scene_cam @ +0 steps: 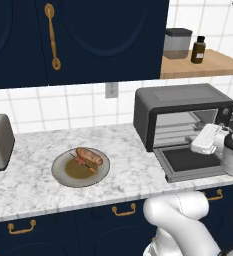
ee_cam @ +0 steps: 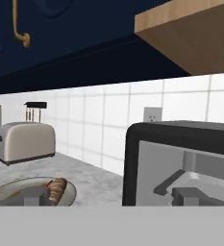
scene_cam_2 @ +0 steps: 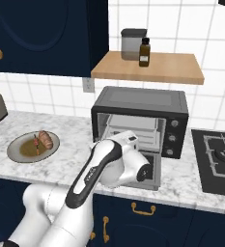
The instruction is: Pick up the kebab skewer and baguette bread, and place them inside the toaster oven. Close the toaster oven door and start by setting the timer.
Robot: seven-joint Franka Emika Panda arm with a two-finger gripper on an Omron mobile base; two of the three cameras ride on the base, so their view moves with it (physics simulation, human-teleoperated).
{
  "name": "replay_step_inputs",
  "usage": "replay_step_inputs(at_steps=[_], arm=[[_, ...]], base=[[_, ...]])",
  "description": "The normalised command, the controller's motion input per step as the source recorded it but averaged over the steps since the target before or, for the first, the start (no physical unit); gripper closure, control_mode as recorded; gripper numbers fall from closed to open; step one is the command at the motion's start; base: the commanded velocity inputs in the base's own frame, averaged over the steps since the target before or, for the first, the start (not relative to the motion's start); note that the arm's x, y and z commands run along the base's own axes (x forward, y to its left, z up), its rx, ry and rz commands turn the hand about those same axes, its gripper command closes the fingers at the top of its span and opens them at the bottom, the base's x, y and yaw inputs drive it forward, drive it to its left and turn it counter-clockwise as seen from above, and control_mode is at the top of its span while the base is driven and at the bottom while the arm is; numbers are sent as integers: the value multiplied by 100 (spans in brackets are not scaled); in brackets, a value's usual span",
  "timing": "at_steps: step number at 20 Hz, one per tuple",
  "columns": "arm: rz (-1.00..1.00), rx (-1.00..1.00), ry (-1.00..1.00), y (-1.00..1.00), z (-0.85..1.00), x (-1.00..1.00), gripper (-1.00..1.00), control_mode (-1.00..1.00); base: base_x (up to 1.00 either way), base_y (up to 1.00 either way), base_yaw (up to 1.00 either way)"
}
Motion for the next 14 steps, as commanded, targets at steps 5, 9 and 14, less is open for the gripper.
replay_step_inputs(at_steps=[5,9,14], arm=[[-5,2,5,-11,3,58,-100,-100],[-3,0,5,-11,0,35,-100,-100],[-10,4,2,-1,-5,25,-100,-100]], base=[[0,0,0],[0,0,0],[0,0,0]])
